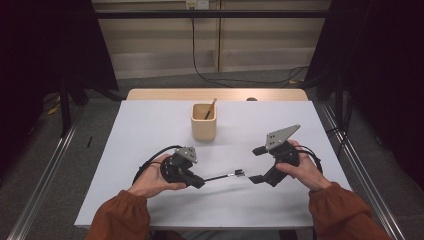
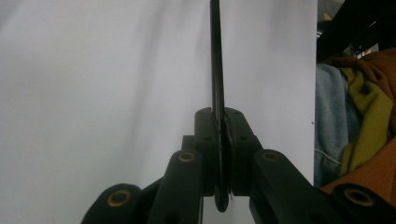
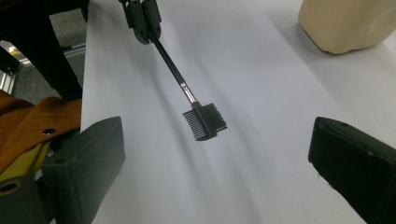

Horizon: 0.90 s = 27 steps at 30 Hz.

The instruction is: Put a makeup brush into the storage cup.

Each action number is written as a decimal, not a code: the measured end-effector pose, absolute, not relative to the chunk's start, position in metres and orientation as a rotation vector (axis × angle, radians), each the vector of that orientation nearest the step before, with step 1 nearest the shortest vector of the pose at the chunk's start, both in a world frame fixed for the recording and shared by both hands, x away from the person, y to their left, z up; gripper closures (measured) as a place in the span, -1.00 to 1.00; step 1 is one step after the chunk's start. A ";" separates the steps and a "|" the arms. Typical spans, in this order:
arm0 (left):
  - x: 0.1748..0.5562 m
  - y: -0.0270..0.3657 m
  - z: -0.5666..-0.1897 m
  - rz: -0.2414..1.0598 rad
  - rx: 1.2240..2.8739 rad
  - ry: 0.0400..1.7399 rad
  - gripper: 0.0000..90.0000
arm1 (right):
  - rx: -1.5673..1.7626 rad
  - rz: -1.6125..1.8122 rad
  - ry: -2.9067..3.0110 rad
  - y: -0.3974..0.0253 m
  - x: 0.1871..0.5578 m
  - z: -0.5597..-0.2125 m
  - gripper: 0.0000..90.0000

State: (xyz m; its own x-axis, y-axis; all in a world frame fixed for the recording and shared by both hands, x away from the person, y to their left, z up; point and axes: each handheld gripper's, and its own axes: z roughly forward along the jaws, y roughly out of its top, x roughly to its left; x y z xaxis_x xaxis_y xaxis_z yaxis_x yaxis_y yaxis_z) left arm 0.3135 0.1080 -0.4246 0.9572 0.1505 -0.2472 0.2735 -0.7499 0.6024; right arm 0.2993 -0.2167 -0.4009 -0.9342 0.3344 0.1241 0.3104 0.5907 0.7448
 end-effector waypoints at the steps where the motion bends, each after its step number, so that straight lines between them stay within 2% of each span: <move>1: 0.313 0.109 -0.425 -0.239 2.427 0.300 0.90 | 0.570 1.298 2.766 -0.218 0.299 -0.401 -0.93; 27: 0.309 0.136 -0.427 -0.188 2.305 0.405 0.90 | 0.699 1.516 2.554 -0.248 0.279 -0.408 -0.91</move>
State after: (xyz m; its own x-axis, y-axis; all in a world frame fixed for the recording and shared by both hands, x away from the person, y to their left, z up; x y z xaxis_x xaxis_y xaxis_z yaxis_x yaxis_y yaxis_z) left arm 0.3093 0.1363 -0.4268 0.9384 0.2314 -0.2567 0.3454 -0.6502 0.6767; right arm 0.2792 -0.2481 -0.4076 -0.8912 0.4275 0.1517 0.3379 0.4024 0.8508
